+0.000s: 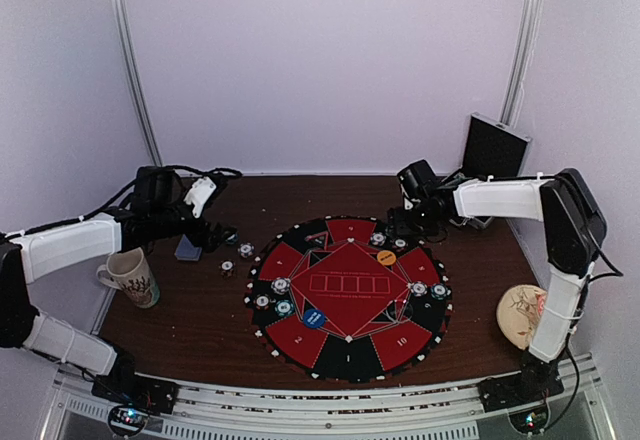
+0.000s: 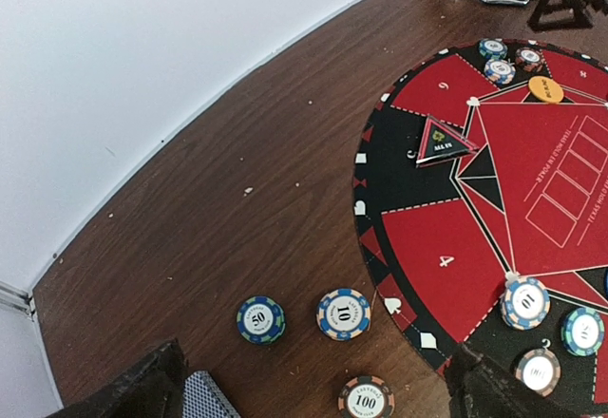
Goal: Distribute texas hold em gaming equipment
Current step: Place the poker chips pile in the big blind area, then pick up the pile of poker chips from the pile of poker chips.
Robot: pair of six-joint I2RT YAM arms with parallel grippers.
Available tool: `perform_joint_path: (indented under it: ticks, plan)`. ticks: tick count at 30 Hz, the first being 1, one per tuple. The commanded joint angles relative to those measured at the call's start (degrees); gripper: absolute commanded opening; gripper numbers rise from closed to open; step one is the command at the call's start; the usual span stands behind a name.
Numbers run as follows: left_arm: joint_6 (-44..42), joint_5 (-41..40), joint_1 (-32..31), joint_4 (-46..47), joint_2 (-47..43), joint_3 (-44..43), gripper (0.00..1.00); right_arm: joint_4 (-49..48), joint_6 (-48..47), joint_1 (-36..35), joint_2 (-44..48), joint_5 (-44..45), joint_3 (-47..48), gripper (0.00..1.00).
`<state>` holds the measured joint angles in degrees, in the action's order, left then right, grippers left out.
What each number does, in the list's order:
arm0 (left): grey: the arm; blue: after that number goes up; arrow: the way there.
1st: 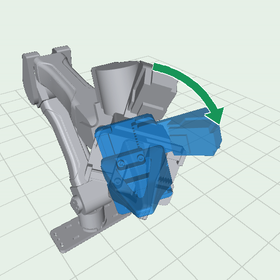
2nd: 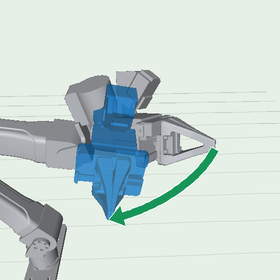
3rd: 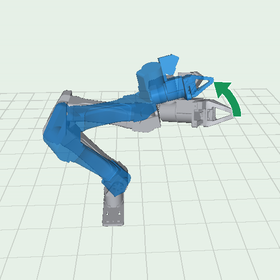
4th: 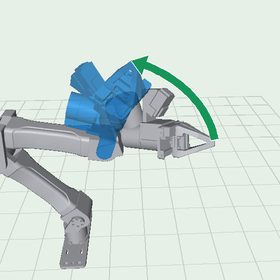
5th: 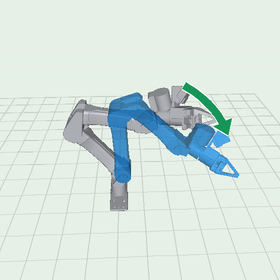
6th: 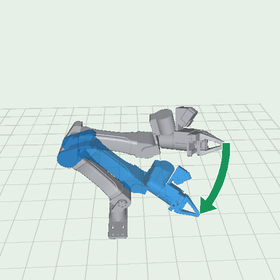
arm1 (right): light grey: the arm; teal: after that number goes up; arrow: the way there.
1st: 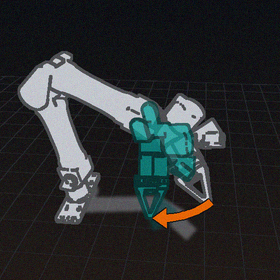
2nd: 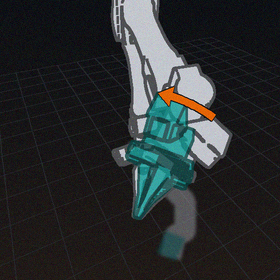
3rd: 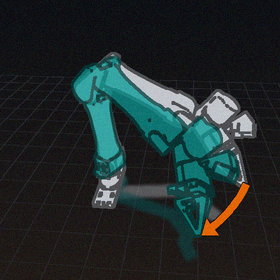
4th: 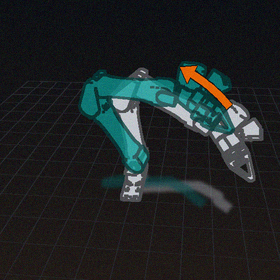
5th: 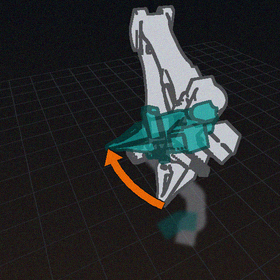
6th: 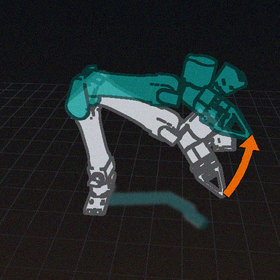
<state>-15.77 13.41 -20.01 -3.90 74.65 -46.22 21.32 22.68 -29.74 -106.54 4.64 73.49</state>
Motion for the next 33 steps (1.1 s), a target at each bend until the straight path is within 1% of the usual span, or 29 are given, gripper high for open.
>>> perform_joint_path:
  ticks: [1, 5, 8, 12, 15, 19, 22, 25, 28, 30, 33]
  plan:
    - [-0.4, -0.4, 0.4, 1.1, 2.2, -0.6, 0.98, 2.0, 0.1, -1.9, 8.8, 2.7, -1.6, 0.78]
    - [-0.9, -0.5, 0.4, 0.2, 4.8, -1.6, 0.98, 3.5, -0.4, -5.9, 14.7, 5.9, -4.0, 0.84]
    - [-1.4, -0.6, 0.4, -0.2, 6.4, -2.1, 0.98, 2.8, 0.4, -9.5, 19.1, 8.1, -8.4, 0.87]
    - [-1.9, -0.6, 0.4, -1.5, 9.5, -3.2, 0.98, -1.0, 1.8, -14.6, 24.5, 10.2, -14.6, 0.88]
    - [-2.2, -1.0, 0.5, -2.2, 12.1, -4.3, 0.98, -4.3, 2.5, -16.9, 26.8, 11.4, -18.8, 0.88]
    - [-3.3, -0.7, 0.5, -3.9, 15.3, -5.9, 0.98, -7.6, 2.1, -17.6, 27.7, 13.2, -22.3, 0.88]
    - [-4.7, -0.8, 0.6, -7.3, 16.8, -7.1, 0.98, -8.2, 1.6, -17.7, 27.6, 14.6, -23.6, 0.88]
    - [-6.5, -0.1, 1.5, -9.7, 15.3, -6.2, 0.97, -8.5, 1.2, -17.7, 27.9, 14.9, -24.4, 0.88]
    - [-8.7, 2.4, 2.1, -11.7, 12.5, -4.4, 0.97, -9.3, 0.9, -17.7, 28.2, 14.9, -25.1, 0.88]
    - [-10.0, 4.5, 2.1, -13.6, 12.5, -4.1, 0.97, -9.5, 0.8, -17.7, 28.1, 14.6, -25.1, 0.88]
    - [-10.3, 4.4, 2.1, -14.0, 14.5, -4.6, 0.95, -9.8, 0.8, -17.8, 28.1, 14.2, -25.3, 0.88]
